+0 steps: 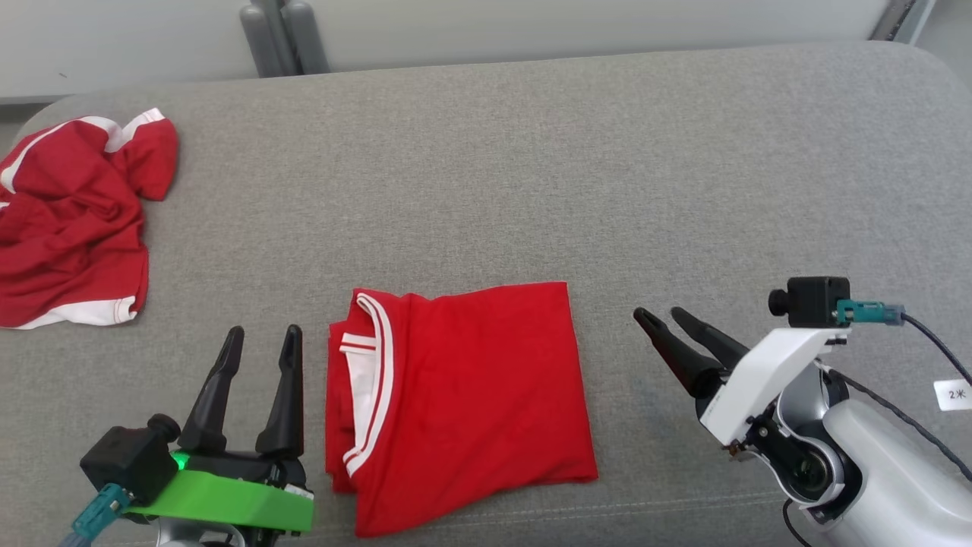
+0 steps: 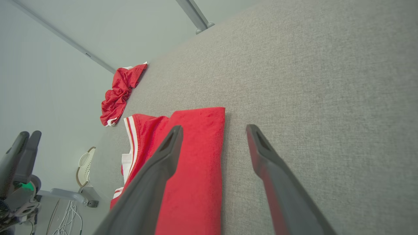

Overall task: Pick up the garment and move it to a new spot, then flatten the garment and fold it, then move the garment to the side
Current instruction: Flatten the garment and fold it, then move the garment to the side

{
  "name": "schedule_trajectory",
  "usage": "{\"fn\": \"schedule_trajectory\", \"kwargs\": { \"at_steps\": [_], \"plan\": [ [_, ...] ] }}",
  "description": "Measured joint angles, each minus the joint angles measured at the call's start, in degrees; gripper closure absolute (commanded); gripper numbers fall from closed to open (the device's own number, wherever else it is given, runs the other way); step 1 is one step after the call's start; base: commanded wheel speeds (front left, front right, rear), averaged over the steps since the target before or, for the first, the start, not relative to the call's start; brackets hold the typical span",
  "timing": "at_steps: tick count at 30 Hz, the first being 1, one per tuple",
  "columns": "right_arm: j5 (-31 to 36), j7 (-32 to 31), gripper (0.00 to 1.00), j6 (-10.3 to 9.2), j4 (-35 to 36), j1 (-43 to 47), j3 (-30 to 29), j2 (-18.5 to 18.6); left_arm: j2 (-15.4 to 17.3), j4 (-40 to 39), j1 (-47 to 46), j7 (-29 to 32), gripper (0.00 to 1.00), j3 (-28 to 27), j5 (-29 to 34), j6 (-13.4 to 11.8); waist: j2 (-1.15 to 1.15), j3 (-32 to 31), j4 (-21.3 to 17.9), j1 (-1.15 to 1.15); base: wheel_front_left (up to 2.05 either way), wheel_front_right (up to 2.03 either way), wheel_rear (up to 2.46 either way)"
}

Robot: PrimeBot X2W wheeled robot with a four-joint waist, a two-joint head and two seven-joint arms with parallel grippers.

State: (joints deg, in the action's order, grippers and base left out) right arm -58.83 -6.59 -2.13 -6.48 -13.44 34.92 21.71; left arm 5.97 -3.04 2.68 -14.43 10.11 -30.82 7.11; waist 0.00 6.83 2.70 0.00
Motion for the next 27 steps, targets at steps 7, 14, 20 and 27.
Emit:
{"fn": "schedule_trajectory", "kwargs": {
  "at_steps": [7,14,20,27],
  "plan": [
    [-3.39,1.78,0.00,1.53,-2.24,3.57,-0.87,-0.67,0.00,-0.56,-0.13,0.01,0.00,2.68,0.00,0.00,0.00,1.68,-1.63,0.00,0.00,0.00,0.00],
    [-4.87,2.00,0.00,4.74,-5.26,3.62,0.03,-2.12,0.22,-0.54,-0.68,0.01,0.00,3.48,0.00,0.00,0.00,3.52,-0.27,0.00,0.00,0.00,0.00],
    [-6.04,1.67,0.00,5.86,-7.61,3.31,0.63,-3.94,0.37,-0.65,-1.88,0.00,0.00,4.65,0.00,0.00,0.00,4.83,1.17,0.00,0.00,0.00,0.00],
    [-7.84,0.91,0.00,6.95,-11.00,1.36,0.88,-6.06,0.42,-0.68,-2.92,0.00,0.00,4.91,0.00,0.00,0.00,6.36,3.31,0.00,0.00,0.00,0.00]
  ]
}}
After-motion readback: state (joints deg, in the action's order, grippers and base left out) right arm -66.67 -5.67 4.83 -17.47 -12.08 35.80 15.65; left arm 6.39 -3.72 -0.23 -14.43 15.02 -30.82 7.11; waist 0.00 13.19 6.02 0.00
